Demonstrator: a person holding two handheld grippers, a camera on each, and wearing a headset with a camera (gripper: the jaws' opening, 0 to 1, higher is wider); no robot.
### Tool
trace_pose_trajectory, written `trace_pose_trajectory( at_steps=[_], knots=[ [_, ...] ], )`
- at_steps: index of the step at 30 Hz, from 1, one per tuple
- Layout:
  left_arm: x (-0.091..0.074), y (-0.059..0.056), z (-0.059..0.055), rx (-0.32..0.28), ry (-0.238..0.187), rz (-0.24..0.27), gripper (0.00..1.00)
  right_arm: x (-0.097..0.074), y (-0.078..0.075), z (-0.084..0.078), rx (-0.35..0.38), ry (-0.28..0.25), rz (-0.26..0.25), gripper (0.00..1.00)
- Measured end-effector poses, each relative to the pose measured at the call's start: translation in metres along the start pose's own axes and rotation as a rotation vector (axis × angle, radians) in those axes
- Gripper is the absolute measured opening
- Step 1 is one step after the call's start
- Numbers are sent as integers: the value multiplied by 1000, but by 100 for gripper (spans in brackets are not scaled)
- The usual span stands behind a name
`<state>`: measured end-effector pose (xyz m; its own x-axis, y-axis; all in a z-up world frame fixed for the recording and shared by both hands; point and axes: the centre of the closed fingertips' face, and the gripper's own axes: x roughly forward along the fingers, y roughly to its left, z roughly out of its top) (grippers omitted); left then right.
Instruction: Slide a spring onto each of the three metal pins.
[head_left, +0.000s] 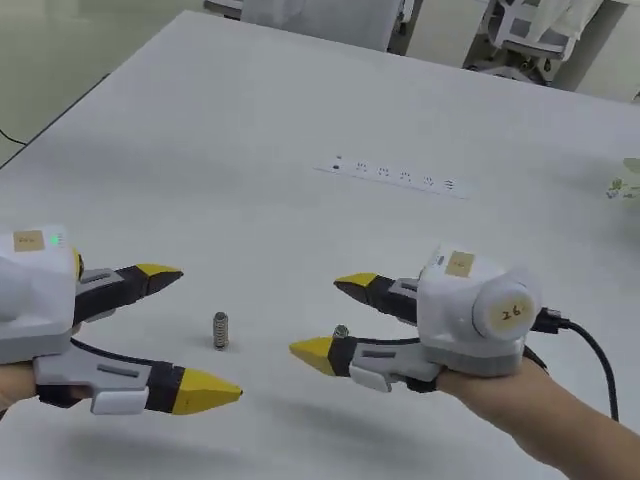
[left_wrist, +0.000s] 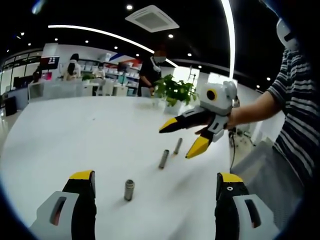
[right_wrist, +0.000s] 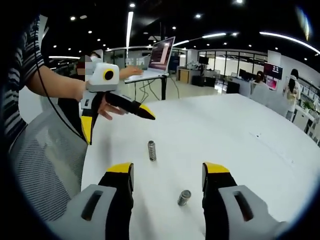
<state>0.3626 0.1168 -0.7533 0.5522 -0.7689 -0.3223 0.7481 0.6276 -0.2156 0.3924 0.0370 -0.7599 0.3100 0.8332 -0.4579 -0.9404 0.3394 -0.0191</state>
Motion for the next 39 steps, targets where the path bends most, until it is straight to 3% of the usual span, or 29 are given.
trace_pose_trajectory(
  at_steps=[4, 11, 16, 22, 28, 34, 39],
  knots=[
    [3, -2, 3, 11, -3, -2, 98, -13, -6, -8, 34, -9, -35, 63],
    [3, -3, 3, 19, 4, 1, 98, -39, -17, -18, 69, -44, -111, 86],
    [1, -2, 1, 21, 6, 12, 98, -60, -22, -35, 95, -38, -149, 93],
    [-3, -3, 1, 16, -6, 22, 98, -81, -22, -47, 129, -51, -168, 99],
    [-4, -6, 1, 23, -3, 22, 98, -95, -21, -66, 164, -34, -193, 99],
    [-8, -8, -2, 26, 11, 22, 98, -106, -23, -69, 190, -52, -225, 99],
    [-13, -4, -4, 19, 17, 35, 98, -110, -23, -70, 183, -50, -231, 99]
  ],
)
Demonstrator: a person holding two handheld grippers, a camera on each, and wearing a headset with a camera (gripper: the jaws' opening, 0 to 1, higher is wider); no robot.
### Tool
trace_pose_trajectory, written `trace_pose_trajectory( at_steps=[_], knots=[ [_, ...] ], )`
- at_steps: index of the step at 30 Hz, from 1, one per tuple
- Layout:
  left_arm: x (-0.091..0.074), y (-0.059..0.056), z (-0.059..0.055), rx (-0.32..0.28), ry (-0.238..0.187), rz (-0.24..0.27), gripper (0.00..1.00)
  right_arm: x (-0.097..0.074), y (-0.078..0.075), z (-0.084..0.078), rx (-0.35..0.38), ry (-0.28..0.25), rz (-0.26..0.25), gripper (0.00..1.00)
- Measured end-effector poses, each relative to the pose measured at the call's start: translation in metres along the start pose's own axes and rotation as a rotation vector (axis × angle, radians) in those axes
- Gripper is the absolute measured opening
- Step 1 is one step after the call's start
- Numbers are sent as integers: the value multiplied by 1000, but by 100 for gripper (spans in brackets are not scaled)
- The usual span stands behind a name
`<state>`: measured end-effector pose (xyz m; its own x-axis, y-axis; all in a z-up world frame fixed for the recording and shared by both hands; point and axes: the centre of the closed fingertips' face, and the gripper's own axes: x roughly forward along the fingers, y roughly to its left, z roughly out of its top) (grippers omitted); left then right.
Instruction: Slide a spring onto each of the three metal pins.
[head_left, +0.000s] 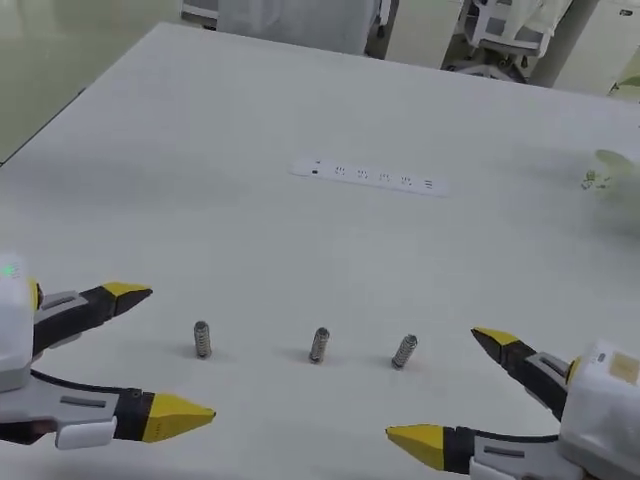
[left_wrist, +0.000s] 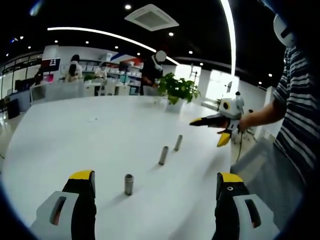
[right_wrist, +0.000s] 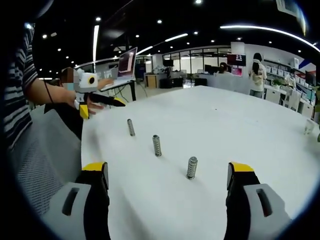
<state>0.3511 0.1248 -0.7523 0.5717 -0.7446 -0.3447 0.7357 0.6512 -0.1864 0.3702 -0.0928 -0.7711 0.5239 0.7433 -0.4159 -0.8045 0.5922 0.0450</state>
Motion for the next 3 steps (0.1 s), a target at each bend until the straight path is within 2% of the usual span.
trace_pose_trajectory(
  at_steps=[3],
  knots=[
    [-2, 3, 3, -4, -8, 11, 98, -2, -2, -3, -10, 9, -3, 99]
  ],
)
